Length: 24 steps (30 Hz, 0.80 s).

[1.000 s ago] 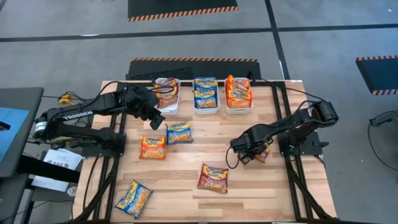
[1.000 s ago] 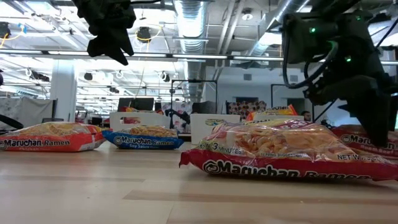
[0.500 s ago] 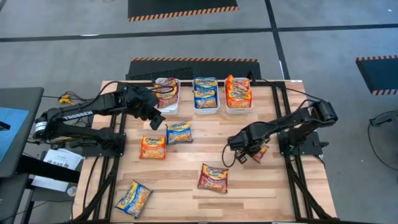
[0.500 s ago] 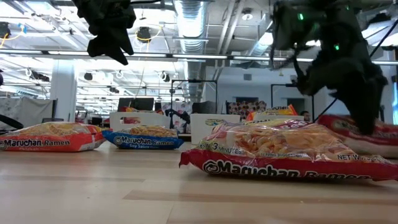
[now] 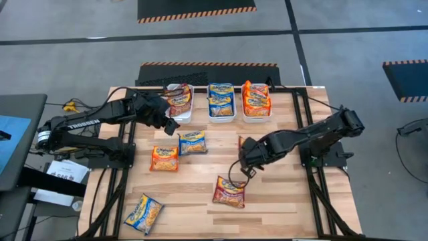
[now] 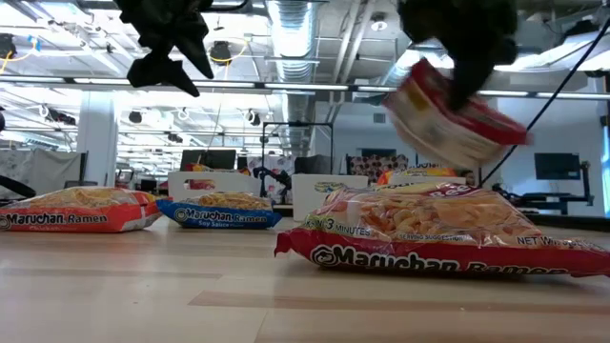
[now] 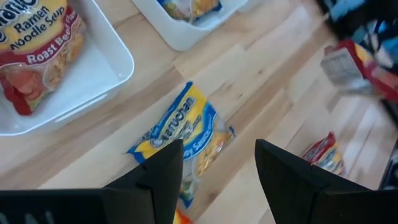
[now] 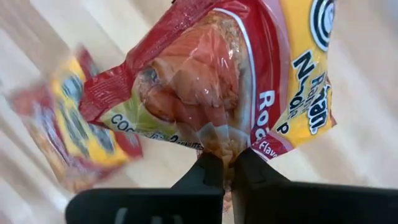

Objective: Sort Maruchan noodles
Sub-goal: Put the top red noodle pack into the top left white bin

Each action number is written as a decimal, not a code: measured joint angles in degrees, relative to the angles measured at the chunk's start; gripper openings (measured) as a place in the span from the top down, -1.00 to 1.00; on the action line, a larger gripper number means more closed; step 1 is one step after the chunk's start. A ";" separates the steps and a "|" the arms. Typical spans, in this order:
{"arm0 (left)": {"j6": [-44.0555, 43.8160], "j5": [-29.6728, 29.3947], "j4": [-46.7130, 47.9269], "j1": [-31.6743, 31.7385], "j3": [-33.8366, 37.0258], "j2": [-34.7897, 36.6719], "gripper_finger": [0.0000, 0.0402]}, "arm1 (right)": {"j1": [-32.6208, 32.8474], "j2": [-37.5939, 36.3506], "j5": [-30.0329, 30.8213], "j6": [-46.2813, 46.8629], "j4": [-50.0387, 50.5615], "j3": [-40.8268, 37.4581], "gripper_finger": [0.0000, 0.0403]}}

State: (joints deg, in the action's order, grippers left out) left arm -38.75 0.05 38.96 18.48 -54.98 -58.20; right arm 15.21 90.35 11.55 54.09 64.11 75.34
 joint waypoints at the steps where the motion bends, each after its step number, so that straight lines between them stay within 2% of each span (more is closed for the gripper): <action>1: -0.99 -0.45 -0.37 -0.02 0.00 0.00 0.08 | -0.26 0.00 1.76 -1.55 -0.01 1.29 0.94; 10: -19.01 -2.31 -8.00 0.00 0.00 -0.02 0.08 | -5.37 -0.02 14.08 -25.18 -0.87 9.98 0.94; 18: -26.48 -2.53 -18.02 0.00 0.00 0.00 0.08 | -11.12 -0.07 17.47 -52.00 -7.44 12.75 0.94; 24: -30.67 -6.20 -23.30 -0.01 0.00 -0.01 0.08 | -15.06 -0.07 18.54 -68.60 -15.51 14.79 0.95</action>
State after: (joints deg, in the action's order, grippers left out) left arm -69.42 -6.15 15.66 18.47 -54.98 -58.21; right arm 0.15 90.28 30.09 -14.52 48.60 90.13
